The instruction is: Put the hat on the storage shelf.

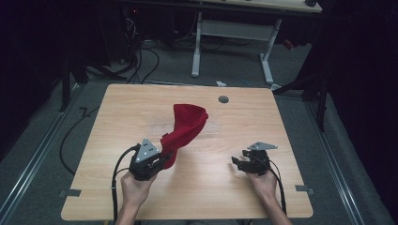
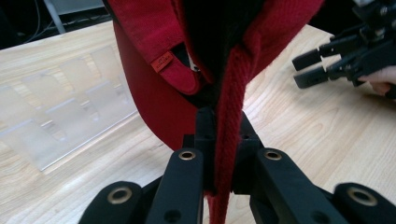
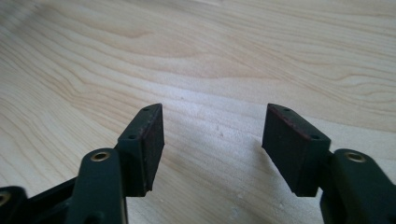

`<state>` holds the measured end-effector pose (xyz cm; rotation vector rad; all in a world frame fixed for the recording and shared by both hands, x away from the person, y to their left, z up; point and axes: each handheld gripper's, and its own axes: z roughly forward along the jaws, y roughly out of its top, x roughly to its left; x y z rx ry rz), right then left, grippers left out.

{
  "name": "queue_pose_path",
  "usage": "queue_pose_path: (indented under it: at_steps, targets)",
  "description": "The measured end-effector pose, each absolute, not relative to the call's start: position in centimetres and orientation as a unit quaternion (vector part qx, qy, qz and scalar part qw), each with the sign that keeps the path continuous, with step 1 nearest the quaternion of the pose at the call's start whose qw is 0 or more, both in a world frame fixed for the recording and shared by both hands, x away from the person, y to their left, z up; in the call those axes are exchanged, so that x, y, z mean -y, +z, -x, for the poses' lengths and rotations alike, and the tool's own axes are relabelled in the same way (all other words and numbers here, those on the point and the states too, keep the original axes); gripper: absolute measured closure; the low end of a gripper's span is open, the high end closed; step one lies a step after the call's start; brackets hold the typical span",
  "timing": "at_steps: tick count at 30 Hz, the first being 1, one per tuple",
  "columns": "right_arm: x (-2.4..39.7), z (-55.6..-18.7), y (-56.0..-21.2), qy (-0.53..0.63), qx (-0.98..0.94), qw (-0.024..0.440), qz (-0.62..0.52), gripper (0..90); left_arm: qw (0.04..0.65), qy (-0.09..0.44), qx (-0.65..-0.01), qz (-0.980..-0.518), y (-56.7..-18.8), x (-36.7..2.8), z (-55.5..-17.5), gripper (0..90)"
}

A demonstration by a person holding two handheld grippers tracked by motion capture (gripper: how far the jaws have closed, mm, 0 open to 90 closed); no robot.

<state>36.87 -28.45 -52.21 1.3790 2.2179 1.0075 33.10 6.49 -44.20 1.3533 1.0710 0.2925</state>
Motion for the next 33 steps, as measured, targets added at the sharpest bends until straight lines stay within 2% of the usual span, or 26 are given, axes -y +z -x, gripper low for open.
queue_pose_path:
  at_steps: [1, 2, 8, 33]
  targets:
    - [28.4, -36.9, -52.3, 0.353, -0.782, 0.171, -0.485, 38.0, 0.635, 0.131, -0.465, -0.603, -44.2, -6.8, -33.2, 84.7]
    - [28.3, -36.9, -52.5, 0.347, -0.785, 0.174, -0.483, 37.6, 0.65, 0.126, -0.477, -0.577, -44.0, -6.7, -33.3, 84.7]
    - [28.0, -36.6, -53.1, 0.334, -0.791, 0.208, -0.468, 36.6, 0.659, 0.121, -0.493, -0.556, -43.6, -7.7, -34.1, 84.7]
    - [27.8, -36.6, -53.1, 0.333, -0.79, 0.209, -0.471, 34.9, 0.681, 0.132, -0.519, -0.499, -40.5, -11.4, -37.3, 84.7]
